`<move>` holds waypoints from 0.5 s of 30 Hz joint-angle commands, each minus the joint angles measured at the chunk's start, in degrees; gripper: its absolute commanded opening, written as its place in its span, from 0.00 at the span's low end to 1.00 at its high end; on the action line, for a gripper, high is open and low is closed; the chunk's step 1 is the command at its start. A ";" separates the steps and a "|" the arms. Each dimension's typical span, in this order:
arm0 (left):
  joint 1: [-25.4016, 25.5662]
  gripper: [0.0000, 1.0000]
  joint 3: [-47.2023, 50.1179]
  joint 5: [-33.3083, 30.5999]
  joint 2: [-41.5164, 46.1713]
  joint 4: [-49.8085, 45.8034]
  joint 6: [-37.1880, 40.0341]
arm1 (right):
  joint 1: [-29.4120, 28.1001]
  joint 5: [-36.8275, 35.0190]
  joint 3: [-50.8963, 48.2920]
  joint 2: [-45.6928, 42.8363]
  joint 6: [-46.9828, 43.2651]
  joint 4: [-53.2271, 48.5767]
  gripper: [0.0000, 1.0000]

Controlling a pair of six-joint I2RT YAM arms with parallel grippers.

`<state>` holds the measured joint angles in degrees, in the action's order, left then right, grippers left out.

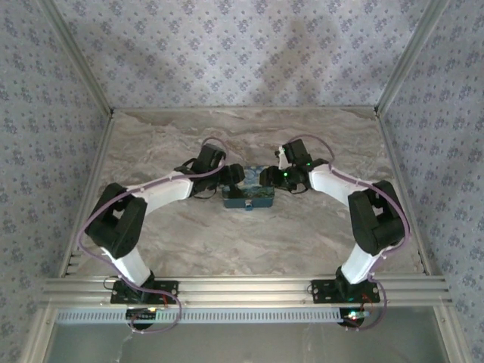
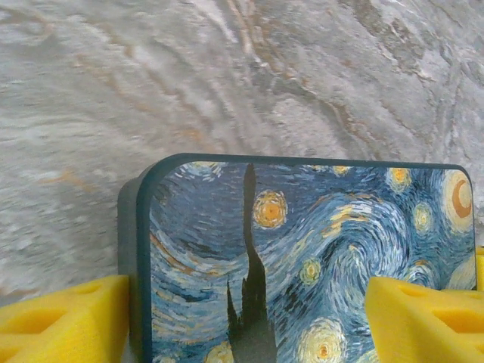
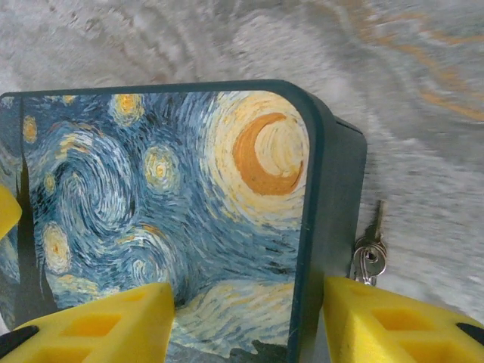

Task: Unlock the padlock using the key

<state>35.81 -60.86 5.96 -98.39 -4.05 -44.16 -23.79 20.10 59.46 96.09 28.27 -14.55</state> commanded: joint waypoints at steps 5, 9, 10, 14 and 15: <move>3.06 0.79 -4.13 5.35 -3.14 2.31 -0.96 | 1.77 -0.58 -2.52 -3.85 0.86 -0.19 0.55; 1.65 0.79 -4.18 4.68 -2.01 0.98 -0.05 | 0.39 -0.01 -1.10 -2.66 1.51 0.65 0.55; 1.06 0.79 -3.86 4.60 -1.51 0.98 0.08 | -0.24 -0.19 -0.40 -2.05 1.76 0.83 0.55; -1.46 0.79 -2.56 4.57 0.27 0.66 0.87 | -2.11 -0.71 2.63 0.74 2.26 1.14 0.55; -2.03 0.79 -2.41 4.59 0.55 0.21 1.17 | -2.44 -0.77 3.33 1.47 2.45 1.33 0.55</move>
<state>34.59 -63.31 7.57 -100.73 -3.62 -44.14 -24.25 17.74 59.64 95.64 29.58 -14.98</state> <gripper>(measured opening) 0.789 0.555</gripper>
